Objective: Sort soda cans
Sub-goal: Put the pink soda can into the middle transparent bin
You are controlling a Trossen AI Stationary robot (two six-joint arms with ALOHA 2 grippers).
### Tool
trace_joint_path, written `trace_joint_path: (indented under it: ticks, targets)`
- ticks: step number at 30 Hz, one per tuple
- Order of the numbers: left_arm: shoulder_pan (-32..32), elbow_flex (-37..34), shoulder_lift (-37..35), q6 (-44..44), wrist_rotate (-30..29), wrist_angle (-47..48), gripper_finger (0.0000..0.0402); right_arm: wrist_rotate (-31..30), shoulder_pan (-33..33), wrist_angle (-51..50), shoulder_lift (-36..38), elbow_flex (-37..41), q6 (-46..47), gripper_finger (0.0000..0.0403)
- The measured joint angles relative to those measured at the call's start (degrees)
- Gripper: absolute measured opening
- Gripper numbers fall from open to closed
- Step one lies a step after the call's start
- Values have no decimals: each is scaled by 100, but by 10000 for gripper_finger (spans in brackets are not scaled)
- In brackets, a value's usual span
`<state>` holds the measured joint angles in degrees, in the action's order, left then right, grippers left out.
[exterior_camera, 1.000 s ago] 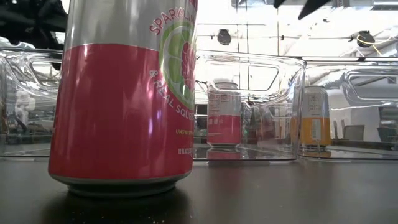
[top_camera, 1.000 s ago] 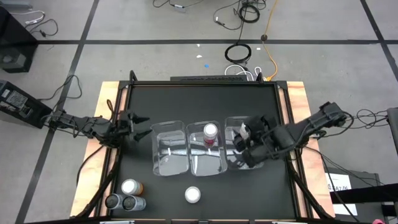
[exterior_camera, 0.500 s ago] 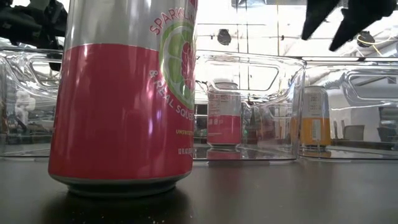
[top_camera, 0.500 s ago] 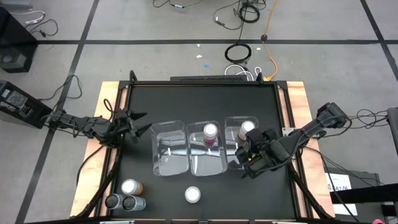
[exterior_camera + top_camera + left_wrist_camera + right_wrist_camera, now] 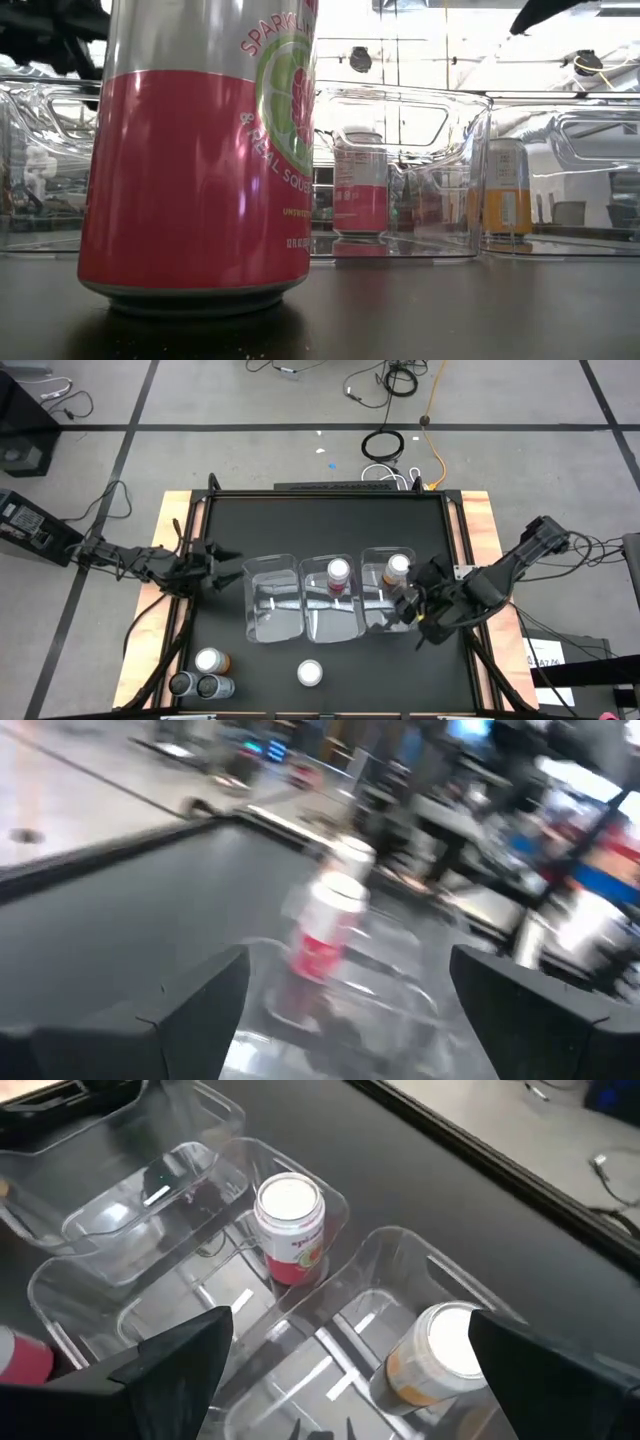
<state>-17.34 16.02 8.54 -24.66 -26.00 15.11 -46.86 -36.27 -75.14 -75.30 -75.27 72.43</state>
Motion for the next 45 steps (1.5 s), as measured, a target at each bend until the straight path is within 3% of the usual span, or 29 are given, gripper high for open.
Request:
trace_joint_path:
  ticks: [2,7,13,18,24,29,32,39,45]
  targets:
    - [0,189,159,114,288,10,352,3,0,121,262,191,-280,398]
    - [0,1007,1045,328,348,485,352,-279,-122,1306,1204,1309,-966,398]
    - [0,2334,2772,451,418,1261,352,-23,-160,3082,2485,3014,-1766,398]
    - [-48,3555,4334,444,437,1584,352,319,-162,3862,3403,3850,-2492,398]
    - [-551,5077,5992,75,226,1788,352,1138,-162,3836,4145,4116,-2887,398]
    - [-1095,6173,7120,-1127,-564,2589,352,1367,-162,3706,4530,4121,-3423,398]
    - [-1333,6612,7637,-1876,-755,2688,352,1406,-162,3472,4688,4121,-3612,398]
    - [-1627,7277,8380,-3313,-691,3215,352,1714,-175,3292,5072,4121,-3873,398]
    - [-1880,7577,8635,-3674,-682,3396,352,1659,-175,3294,5503,4121,-4196,398]
